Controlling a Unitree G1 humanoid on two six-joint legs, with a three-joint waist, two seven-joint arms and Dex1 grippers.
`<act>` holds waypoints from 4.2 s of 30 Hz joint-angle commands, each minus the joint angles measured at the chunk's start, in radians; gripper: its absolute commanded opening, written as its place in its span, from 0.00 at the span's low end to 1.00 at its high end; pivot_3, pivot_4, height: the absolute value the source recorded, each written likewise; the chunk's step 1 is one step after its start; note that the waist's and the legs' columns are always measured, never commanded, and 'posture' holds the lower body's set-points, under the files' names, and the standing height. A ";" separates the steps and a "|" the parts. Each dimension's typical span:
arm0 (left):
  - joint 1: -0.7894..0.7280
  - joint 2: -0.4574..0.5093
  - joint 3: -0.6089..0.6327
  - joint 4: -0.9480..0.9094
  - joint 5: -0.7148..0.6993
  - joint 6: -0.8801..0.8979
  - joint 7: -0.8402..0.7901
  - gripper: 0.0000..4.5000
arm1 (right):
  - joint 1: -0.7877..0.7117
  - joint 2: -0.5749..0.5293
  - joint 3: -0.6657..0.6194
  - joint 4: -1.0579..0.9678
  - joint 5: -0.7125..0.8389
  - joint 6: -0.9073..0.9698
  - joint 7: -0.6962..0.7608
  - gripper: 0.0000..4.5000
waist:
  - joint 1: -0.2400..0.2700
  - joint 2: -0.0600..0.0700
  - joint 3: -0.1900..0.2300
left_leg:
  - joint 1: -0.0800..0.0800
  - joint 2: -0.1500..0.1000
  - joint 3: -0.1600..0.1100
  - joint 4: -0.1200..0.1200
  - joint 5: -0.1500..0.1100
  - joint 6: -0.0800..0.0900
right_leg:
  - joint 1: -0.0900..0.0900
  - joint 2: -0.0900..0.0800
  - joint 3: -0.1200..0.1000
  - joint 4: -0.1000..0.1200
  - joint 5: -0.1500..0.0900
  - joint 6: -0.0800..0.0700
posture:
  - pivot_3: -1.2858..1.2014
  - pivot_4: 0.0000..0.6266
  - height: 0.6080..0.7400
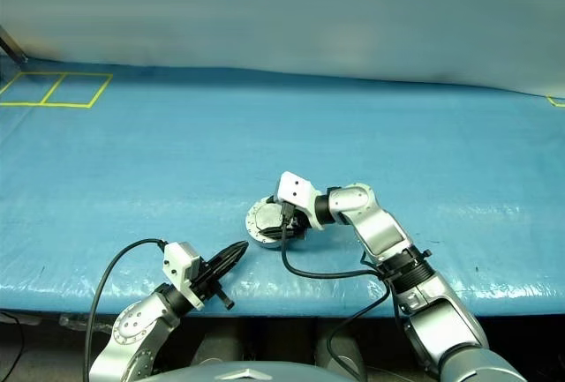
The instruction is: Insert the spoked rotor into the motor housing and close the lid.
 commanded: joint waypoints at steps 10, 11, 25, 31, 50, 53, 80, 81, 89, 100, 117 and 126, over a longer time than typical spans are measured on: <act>0.006 -0.003 0.000 -0.003 -0.007 -0.014 -0.005 0.00 | 0.000 0.027 0.005 0.055 -0.006 -0.052 0.022 0.73 | -0.008 0.000 0.000 | 0.000 0.001 0.000 0.000 0.000 0.000 | 0.000 0.000 0.000 0.001 0.000 0.000 | 0.52 0.24 1.00; 0.005 -0.003 0.000 -0.003 -0.007 -0.014 -0.005 0.00 | 0.004 0.028 0.005 0.060 -0.007 -0.058 0.022 0.73 | -0.008 0.000 0.000 | 0.000 0.001 0.000 0.000 0.000 0.000 | 0.000 0.000 0.000 0.001 0.000 0.000 | 0.52 0.24 1.00; -0.009 0.010 0.005 -0.005 -0.009 -0.004 -0.012 0.00 | 0.048 0.042 0.009 0.142 -0.064 -0.162 -0.020 0.73 | -0.010 0.000 0.000 | 0.003 0.001 0.000 0.000 0.000 0.000 | 0.001 0.000 0.000 0.001 -0.003 0.003 | 0.52 0.24 1.00; -0.019 0.014 0.004 -0.002 -0.011 0.000 -0.014 0.00 | 0.021 0.029 0.036 0.140 -0.072 -0.035 0.010 0.73 | -0.009 0.001 0.000 | 0.009 0.001 0.000 -0.001 0.000 -0.001 | 0.002 -0.006 0.000 0.001 -0.003 0.003 | 0.52 0.24 1.00; -0.024 0.019 0.001 -0.010 -0.011 0.012 -0.013 0.00 | -0.003 -0.020 0.095 0.131 -0.109 0.104 -0.006 0.73 | -0.005 0.004 -0.003 | 0.011 0.000 0.000 -0.002 -0.001 -0.002 | 0.003 -0.016 -0.006 0.001 -0.003 0.003 | 0.52 0.24 1.00; -0.021 0.020 -0.001 -0.010 -0.010 0.012 -0.016 0.00 | 0.001 -0.031 0.100 0.140 -0.134 0.077 -0.030 0.73 | -0.001 0.004 -0.003 | 0.011 0.000 0.001 -0.002 -0.003 -0.006 | 0.003 -0.017 -0.007 0.001 -0.003 0.003 | 0.52 0.24 1.00; -0.047 0.025 0.004 -0.015 -0.017 0.043 -0.020 0.00 | 0.060 -0.041 0.066 0.072 -0.078 0.020 -0.046 0.73 | 0.005 0.004 -0.002 | 0.008 -0.001 0.001 -0.014 -0.002 -0.002 | 0.003 -0.017 -0.015 -0.015 -0.002 0.004 | 0.52 0.24 1.00; -0.049 0.025 0.005 -0.017 -0.018 0.047 -0.020 0.00 | 0.057 -0.042 0.068 0.075 -0.079 0.046 -0.048 0.73 | 0.004 0.004 -0.002 | 0.007 -0.001 0.001 -0.014 -0.002 -0.002 | 0.003 -0.017 -0.015 -0.015 -0.001 0.001 | 0.52 0.24 1.00; -0.043 0.026 0.005 -0.030 -0.018 0.058 -0.019 0.00 | 0.073 -0.072 0.084 0.069 -0.084 -0.018 -0.006 0.73 | 0.007 0.003 -0.002 | 0.008 -0.001 0.000 -0.013 -0.003 -0.002 | 0.003 -0.018 -0.016 -0.015 -0.003 0.005 | 0.52 0.24 1.00; -0.036 0.028 0.003 -0.030 -0.014 0.051 -0.022 0.00 | 0.091 -0.078 0.091 0.075 -0.113 -0.092 -0.033 0.73 | 0.007 0.003 -0.002 | 0.007 -0.001 0.000 -0.014 -0.003 -0.002 | 0.003 -0.018 -0.017 -0.016 -0.002 0.003 | 0.52 0.24 1.00; -0.348 -0.004 0.264 -0.081 -0.554 0.661 0.196 0.00 | 0.087 -0.051 0.059 0.091 -0.086 -0.054 -0.064 0.73 | 0.006 0.001 -0.002 | 0.009 -0.001 -0.002 -0.011 -0.002 -0.002 | 0.007 -0.015 -0.018 -0.015 -0.002 0.008 | 0.52 0.24 1.00; -0.475 0.039 0.265 -0.003 -0.679 0.912 0.231 0.00 | 0.085 -0.036 0.057 0.095 -0.088 -0.057 -0.074 0.73 | 0.004 0.000 -0.002 | 0.012 -0.001 0.000 -0.010 -0.002 -0.003 | 0.009 -0.009 -0.014 -0.015 0.000 0.009 | 0.52 0.24 1.00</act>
